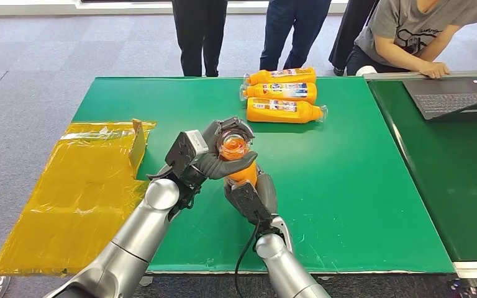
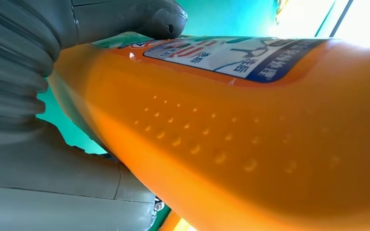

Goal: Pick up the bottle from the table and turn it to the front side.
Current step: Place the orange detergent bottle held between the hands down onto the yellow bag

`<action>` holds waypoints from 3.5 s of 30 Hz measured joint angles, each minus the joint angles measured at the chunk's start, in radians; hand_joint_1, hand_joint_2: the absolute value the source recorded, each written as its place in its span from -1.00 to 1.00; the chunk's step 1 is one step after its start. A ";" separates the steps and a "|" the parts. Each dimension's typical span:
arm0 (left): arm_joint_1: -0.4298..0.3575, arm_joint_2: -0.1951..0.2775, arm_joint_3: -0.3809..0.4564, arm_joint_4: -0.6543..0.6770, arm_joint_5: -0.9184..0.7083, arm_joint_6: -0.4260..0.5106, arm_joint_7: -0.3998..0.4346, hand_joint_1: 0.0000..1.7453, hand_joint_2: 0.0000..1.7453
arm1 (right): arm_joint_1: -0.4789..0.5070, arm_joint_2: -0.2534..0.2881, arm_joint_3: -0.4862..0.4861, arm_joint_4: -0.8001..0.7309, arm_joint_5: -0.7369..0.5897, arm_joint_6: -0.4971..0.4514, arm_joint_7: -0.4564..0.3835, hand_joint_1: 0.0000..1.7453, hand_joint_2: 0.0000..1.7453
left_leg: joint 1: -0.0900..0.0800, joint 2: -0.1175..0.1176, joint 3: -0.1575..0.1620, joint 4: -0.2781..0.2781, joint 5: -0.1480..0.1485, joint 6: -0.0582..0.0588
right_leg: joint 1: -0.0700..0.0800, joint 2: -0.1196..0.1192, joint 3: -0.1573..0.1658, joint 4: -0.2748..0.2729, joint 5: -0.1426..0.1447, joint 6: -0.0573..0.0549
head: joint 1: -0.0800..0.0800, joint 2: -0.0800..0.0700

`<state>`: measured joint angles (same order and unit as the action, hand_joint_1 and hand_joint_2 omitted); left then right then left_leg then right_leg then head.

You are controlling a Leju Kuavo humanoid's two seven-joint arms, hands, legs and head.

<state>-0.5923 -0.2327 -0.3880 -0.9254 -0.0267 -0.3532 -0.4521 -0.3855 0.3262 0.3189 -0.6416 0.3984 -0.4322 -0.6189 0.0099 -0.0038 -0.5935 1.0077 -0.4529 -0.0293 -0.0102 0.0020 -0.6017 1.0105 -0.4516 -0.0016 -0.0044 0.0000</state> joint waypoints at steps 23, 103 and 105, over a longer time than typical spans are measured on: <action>-0.014 0.000 0.000 0.020 -0.004 -0.004 -0.009 1.00 1.00 | 0.001 0.000 0.000 0.001 -0.004 -0.006 -0.001 1.00 1.00 | 0.000 0.000 0.000 0.000 0.000 0.000 | 0.000 0.000 0.000 0.000 0.000 0.000 | 0.000 0.000; -0.099 0.017 -0.084 0.150 -0.653 0.619 0.062 1.00 1.00 | 0.029 -0.008 -0.033 0.000 0.030 -0.041 0.013 -1.00 -1.00 | 0.000 0.001 0.000 0.000 0.000 0.000 | 0.000 0.001 0.000 0.000 0.000 0.000 | 0.000 0.000; -0.104 0.018 -0.095 0.153 -0.726 0.677 0.094 1.00 1.00 | 0.035 -0.010 -0.040 -0.004 0.038 -0.040 0.015 -1.00 -1.00 | 0.000 0.001 0.000 0.000 0.000 0.000 | 0.000 0.001 0.000 0.000 0.000 0.000 | 0.000 0.000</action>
<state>-0.6964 -0.2147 -0.4834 -0.7727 -0.7524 0.3242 -0.3579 -0.3507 0.3162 0.2787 -0.6453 0.4360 -0.4721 -0.6043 0.0097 -0.0032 -0.5936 1.0079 -0.4528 -0.0295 -0.0105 0.0028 -0.6021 1.0105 -0.4514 -0.0016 -0.0044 0.0000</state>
